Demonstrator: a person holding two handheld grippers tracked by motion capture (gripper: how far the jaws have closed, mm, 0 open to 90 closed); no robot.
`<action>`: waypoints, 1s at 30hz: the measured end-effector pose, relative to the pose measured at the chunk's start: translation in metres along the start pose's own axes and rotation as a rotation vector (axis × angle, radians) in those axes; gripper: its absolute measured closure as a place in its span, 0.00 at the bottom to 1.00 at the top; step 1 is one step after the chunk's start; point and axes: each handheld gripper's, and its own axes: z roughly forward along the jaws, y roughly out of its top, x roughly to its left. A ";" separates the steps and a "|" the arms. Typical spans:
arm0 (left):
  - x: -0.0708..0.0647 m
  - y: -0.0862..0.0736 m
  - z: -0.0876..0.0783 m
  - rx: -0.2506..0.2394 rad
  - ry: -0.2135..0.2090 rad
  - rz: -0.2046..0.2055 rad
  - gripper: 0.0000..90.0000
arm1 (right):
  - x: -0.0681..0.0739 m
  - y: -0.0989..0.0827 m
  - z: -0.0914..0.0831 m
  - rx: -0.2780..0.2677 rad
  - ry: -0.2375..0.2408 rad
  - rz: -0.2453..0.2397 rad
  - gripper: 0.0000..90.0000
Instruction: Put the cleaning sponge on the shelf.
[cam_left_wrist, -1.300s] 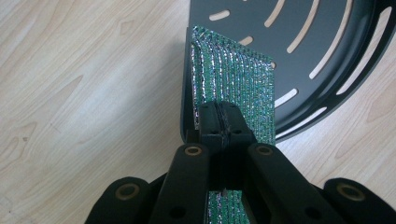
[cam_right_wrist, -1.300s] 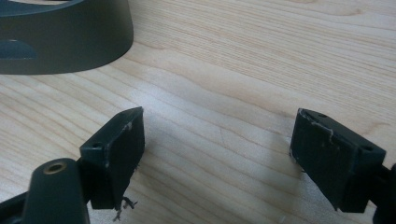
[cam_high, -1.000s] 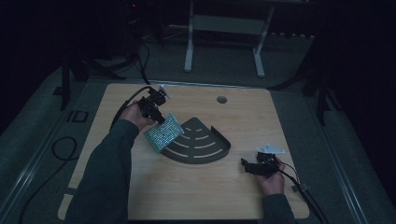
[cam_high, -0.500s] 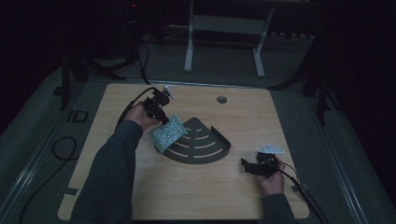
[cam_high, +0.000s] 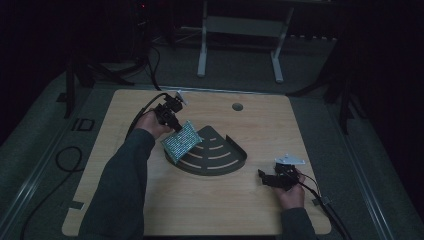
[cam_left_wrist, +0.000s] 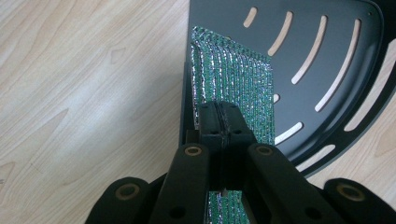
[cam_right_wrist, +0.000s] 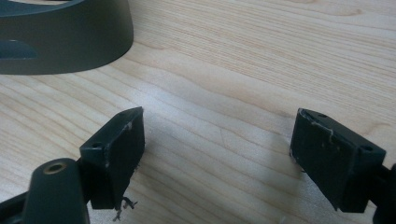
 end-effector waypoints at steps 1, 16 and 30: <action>0.000 0.000 0.000 -0.005 0.004 0.000 1.00 | 0.000 0.000 0.000 0.000 0.000 0.000 0.19; -0.007 0.013 0.005 -0.013 0.000 0.011 1.00 | 0.000 0.000 0.000 0.000 0.001 -0.002 0.19; -0.006 0.016 0.011 -0.027 0.001 0.011 1.00 | 0.000 0.000 0.000 0.000 0.001 -0.002 0.19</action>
